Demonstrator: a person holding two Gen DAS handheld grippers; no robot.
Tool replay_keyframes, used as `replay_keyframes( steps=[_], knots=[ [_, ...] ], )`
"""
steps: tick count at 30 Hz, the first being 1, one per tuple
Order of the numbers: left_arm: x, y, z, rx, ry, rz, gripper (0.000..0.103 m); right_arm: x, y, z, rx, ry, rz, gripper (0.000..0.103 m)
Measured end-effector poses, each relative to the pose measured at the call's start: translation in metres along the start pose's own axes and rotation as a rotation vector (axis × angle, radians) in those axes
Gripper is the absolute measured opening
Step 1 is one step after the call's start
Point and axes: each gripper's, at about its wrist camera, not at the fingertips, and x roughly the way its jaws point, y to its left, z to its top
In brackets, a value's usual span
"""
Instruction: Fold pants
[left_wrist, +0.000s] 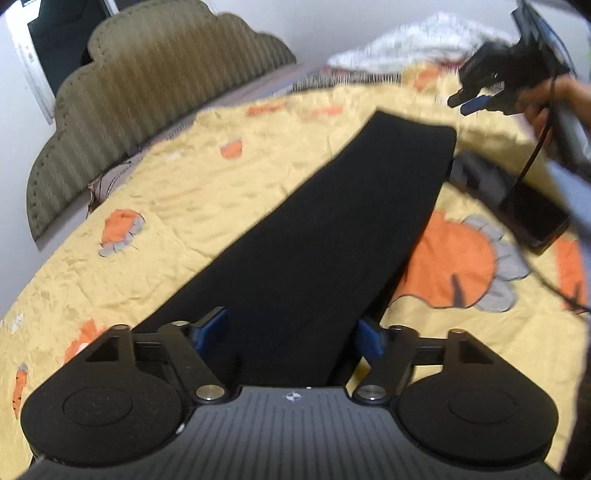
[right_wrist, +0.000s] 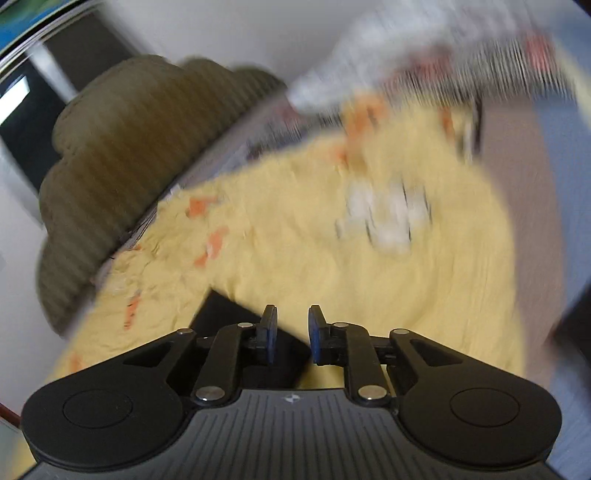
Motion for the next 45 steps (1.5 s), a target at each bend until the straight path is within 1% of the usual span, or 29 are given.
replay_keyframes(
  steps=[1,2,4,6,7,8,10,12,13,14,16,18,19,21,22,23,25,26,27,29,30,32,35,37,40,41,42,44,45],
  knots=[
    [-0.005,0.006,0.000,-0.024,-0.006,-0.007,0.077,-0.005,0.012,0.001,-0.073,-0.029,0.013,0.018],
    [-0.008,0.013,0.000,-0.055,-0.010,-0.012,0.077,-0.005,0.025,0.001,-0.147,-0.022,0.056,0.018],
    [-0.008,0.029,0.000,-0.134,-0.005,-0.020,0.081,0.009,0.047,-0.002,-0.257,0.096,0.190,0.018],
    [0.001,0.044,-0.001,-0.209,0.040,0.008,0.081,0.035,0.056,-0.010,-0.238,0.250,0.255,0.018],
    [0.005,0.047,-0.002,-0.228,0.059,0.018,0.079,0.048,0.058,-0.013,-0.235,0.302,0.256,0.018],
    [0.005,0.050,-0.003,-0.240,0.069,0.019,0.075,0.060,0.058,-0.016,-0.245,0.321,0.225,0.018],
    [-0.006,0.052,-0.003,-0.235,0.041,-0.018,0.076,0.074,0.055,-0.014,-0.256,0.303,0.134,0.018],
    [-0.023,0.055,-0.005,-0.227,-0.026,-0.093,0.079,0.063,0.060,-0.008,-0.244,0.263,0.135,0.021],
    [-0.029,0.058,-0.006,-0.235,-0.048,-0.114,0.081,0.054,0.070,-0.009,-0.286,0.244,0.171,0.021],
    [-0.031,0.062,-0.007,-0.247,-0.056,-0.116,0.084,0.047,0.084,-0.012,-0.354,0.253,0.221,0.021],
    [-0.024,0.071,-0.007,-0.266,-0.030,-0.070,0.084,0.038,0.117,-0.028,-0.520,0.347,0.344,0.022],
    [-0.007,0.080,-0.006,-0.278,0.051,-0.020,0.083,0.030,0.151,-0.055,-0.710,0.427,0.453,0.022],
    [0.004,0.084,-0.004,-0.281,0.094,-0.017,0.082,0.029,0.167,-0.069,-0.807,0.450,0.471,0.022],
    [0.024,0.091,-0.003,-0.286,0.144,-0.038,0.082,0.035,0.191,-0.096,-0.976,0.487,0.456,0.022],
    [0.036,0.094,-0.001,-0.285,0.171,-0.047,0.082,0.043,0.199,-0.105,-1.033,0.489,0.434,0.022],
    [0.050,0.096,-0.001,-0.284,0.202,-0.043,0.077,0.049,0.206,-0.109,-1.058,0.464,0.438,0.023],
    [0.075,0.104,-0.003,-0.297,0.239,-0.008,0.076,0.064,0.222,-0.104,-1.050,0.463,0.432,0.024],
    [0.082,0.110,-0.004,-0.332,0.217,0.009,0.079,0.073,0.230,-0.102,-1.047,0.450,0.415,0.025],
    [0.087,0.120,-0.004,-0.378,0.193,0.031,0.076,0.079,0.235,-0.102,-1.052,0.438,0.392,0.025],
    [0.091,0.132,-0.004,-0.439,0.205,0.088,0.074,0.085,0.237,-0.101,-1.034,0.431,0.352,0.025],
    [0.084,0.136,-0.003,-0.465,0.206,0.113,0.068,0.075,0.234,-0.100,-1.033,0.415,0.359,0.025],
    [0.064,0.137,-0.006,-0.465,0.189,0.134,0.070,0.050,0.229,-0.099,-1.041,0.403,0.432,0.025],
    [0.035,0.135,-0.021,-0.465,0.194,0.135,0.073,0.026,0.227,-0.116,-1.100,0.483,0.539,0.025],
    [0.033,0.135,-0.028,-0.483,0.219,0.143,0.073,0.028,0.231,-0.135,-1.159,0.536,0.547,0.025],
    [0.060,0.140,-0.031,-0.467,0.257,0.174,0.075,0.043,0.247,-0.142,-1.138,0.521,0.550,0.031],
    [0.067,0.143,-0.032,-0.480,0.248,0.184,0.084,0.050,0.253,-0.141,-1.118,0.516,0.547,0.031],
    [0.075,0.148,-0.030,-0.499,0.236,0.200,0.088,0.058,0.259,-0.142,-1.117,0.504,0.537,0.034],
    [0.086,0.157,-0.025,-0.520,0.232,0.222,0.091,0.070,0.266,-0.140,-1.077,0.485,0.514,0.055],
    [0.088,0.162,-0.024,-0.541,0.234,0.218,0.087,0.073,0.267,-0.137,-1.041,0.480,0.482,0.055]
  ],
)
